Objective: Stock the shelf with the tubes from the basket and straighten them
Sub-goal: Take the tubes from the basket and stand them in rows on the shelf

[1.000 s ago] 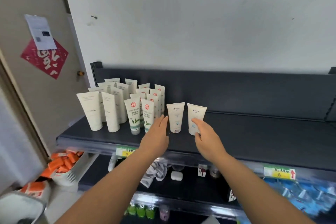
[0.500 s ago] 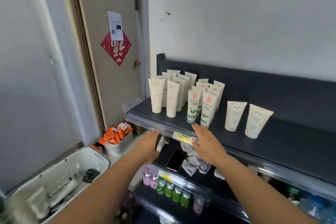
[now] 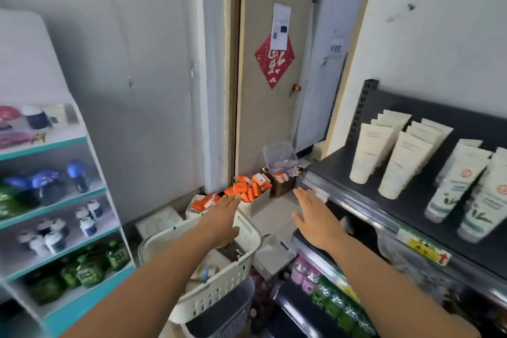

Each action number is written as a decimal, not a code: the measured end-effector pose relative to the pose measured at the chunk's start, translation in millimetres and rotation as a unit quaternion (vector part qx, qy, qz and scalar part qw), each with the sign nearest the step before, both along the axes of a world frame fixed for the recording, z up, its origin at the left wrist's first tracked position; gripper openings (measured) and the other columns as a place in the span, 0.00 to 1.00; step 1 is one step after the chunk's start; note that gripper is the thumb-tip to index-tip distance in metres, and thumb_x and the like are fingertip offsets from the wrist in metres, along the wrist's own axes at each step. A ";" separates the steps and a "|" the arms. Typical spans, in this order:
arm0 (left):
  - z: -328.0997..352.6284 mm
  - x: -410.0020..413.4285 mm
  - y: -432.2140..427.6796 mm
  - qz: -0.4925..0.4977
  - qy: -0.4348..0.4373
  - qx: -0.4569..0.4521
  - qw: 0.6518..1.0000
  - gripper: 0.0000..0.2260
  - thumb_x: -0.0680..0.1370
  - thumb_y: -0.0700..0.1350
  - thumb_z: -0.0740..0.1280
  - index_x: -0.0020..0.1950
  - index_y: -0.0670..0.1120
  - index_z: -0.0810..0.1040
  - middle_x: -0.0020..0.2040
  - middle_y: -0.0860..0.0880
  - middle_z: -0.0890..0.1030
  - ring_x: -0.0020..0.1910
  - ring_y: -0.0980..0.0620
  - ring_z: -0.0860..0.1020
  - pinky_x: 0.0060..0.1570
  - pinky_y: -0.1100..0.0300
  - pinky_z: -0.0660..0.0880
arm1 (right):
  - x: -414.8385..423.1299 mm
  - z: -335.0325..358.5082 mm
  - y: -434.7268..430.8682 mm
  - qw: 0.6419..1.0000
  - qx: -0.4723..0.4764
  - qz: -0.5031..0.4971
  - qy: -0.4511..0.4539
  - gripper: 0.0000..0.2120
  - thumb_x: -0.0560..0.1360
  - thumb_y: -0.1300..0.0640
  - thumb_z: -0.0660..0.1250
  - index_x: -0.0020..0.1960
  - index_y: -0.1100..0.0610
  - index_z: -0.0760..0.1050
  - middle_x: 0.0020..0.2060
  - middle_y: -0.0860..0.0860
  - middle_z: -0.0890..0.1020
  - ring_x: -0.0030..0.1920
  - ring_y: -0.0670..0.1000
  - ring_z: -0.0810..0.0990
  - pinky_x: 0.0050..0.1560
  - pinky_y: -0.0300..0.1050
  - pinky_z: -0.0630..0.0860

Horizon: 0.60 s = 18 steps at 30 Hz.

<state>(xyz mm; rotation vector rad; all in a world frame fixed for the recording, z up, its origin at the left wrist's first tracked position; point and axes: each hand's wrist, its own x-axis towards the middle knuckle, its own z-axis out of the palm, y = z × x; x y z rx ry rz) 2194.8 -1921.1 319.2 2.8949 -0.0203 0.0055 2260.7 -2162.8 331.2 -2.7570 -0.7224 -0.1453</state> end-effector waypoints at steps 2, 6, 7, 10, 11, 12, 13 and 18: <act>-5.9 -5.7 32.8 0.019 -0.002 -0.016 1.000 0.36 0.78 0.46 0.66 0.80 0.46 0.50 0.80 0.47 0.51 0.78 0.49 0.52 0.74 0.56 0.53 | 4.5 -6.9 36.5 1.000 -0.001 0.022 0.009 0.29 0.81 0.52 0.58 0.79 0.56 0.52 0.78 0.52 0.58 0.78 0.53 0.53 0.76 0.49 0.54; -20.9 -15.0 86.0 0.058 0.016 -0.021 0.998 0.36 0.77 0.46 0.66 0.80 0.47 0.50 0.80 0.49 0.50 0.78 0.49 0.51 0.74 0.57 0.53 | 7.0 -17.8 97.5 0.998 -0.002 0.062 0.015 0.30 0.81 0.51 0.58 0.79 0.56 0.51 0.78 0.52 0.57 0.78 0.52 0.53 0.75 0.47 0.52; -24.0 -15.9 96.2 0.067 0.021 -0.016 0.997 0.35 0.78 0.46 0.66 0.80 0.47 0.50 0.80 0.49 0.50 0.78 0.49 0.51 0.74 0.57 0.53 | 8.8 -20.8 109.5 0.997 0.000 0.072 0.016 0.30 0.81 0.50 0.58 0.79 0.57 0.52 0.78 0.52 0.57 0.78 0.52 0.53 0.75 0.47 0.52; -34.7 -17.9 119.5 0.094 0.038 -0.006 0.995 0.35 0.79 0.49 0.65 0.80 0.47 0.49 0.80 0.49 0.50 0.78 0.49 0.53 0.74 0.55 0.54 | 15.6 -32.7 136.8 0.995 -0.005 0.099 0.027 0.30 0.81 0.50 0.59 0.79 0.57 0.52 0.78 0.52 0.57 0.78 0.52 0.54 0.76 0.46 0.51; -39.5 -18.7 125.3 0.102 0.043 -0.009 0.994 0.35 0.78 0.49 0.65 0.80 0.47 0.50 0.80 0.49 0.51 0.77 0.48 0.54 0.74 0.54 0.54 | 18.6 -37.5 143.7 0.994 -0.008 0.107 0.031 0.30 0.81 0.50 0.59 0.78 0.57 0.52 0.78 0.52 0.57 0.77 0.51 0.54 0.75 0.45 0.51; -44.8 -19.3 130.4 0.108 0.048 -0.017 0.993 0.35 0.78 0.49 0.66 0.80 0.47 0.50 0.80 0.48 0.52 0.77 0.48 0.55 0.74 0.53 0.55 | 21.6 -42.2 149.5 0.993 -0.010 0.112 0.033 0.30 0.81 0.50 0.59 0.78 0.57 0.53 0.78 0.52 0.57 0.77 0.51 0.54 0.75 0.45 0.51; -49.9 -19.7 135.2 0.116 0.054 -0.025 0.991 0.35 0.78 0.49 0.66 0.79 0.46 0.51 0.79 0.48 0.53 0.77 0.48 0.56 0.74 0.53 0.56 | 25.7 -47.2 155.0 0.993 -0.012 0.116 0.036 0.29 0.81 0.50 0.59 0.78 0.57 0.53 0.77 0.52 0.58 0.77 0.51 0.55 0.75 0.44 0.51; -75.6 -20.1 155.8 0.149 0.096 -0.042 0.983 0.35 0.77 0.50 0.66 0.79 0.46 0.52 0.79 0.47 0.53 0.77 0.48 0.55 0.74 0.49 0.58 | 46.9 -75.9 182.4 0.986 -0.031 0.144 0.076 0.29 0.80 0.52 0.61 0.77 0.59 0.56 0.76 0.55 0.62 0.75 0.54 0.59 0.75 0.47 0.56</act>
